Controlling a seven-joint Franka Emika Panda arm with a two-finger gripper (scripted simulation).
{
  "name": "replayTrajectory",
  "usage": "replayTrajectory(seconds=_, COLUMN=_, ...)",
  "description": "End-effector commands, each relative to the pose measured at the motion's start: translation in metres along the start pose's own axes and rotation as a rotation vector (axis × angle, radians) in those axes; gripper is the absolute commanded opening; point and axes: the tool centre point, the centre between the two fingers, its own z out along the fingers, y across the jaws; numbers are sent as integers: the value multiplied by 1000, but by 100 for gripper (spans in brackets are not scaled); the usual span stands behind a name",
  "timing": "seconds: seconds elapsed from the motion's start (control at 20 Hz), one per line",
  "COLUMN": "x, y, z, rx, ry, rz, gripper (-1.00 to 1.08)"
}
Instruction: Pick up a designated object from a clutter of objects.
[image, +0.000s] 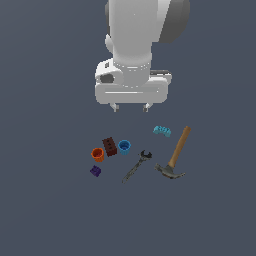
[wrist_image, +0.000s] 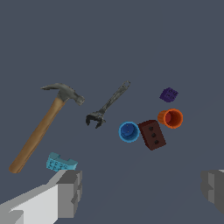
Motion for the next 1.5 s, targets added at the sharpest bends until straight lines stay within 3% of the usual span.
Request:
replayTrajectory(seconds=0.0, x=0, y=0, z=0, rx=0, ry=0, rz=0, gripper=100)
replayTrajectory(seconds=0.4, x=3, y=24, z=3, rx=-20, ry=-1, rz=-3, gripper=100)
replayTrajectory(seconds=0.85, x=4, y=24, z=12, rx=-18, ry=0, rz=19, gripper=100)
replayTrajectory(seconds=1.45, x=11, y=24, z=87, rx=-7, ry=8, rz=209, gripper=100)
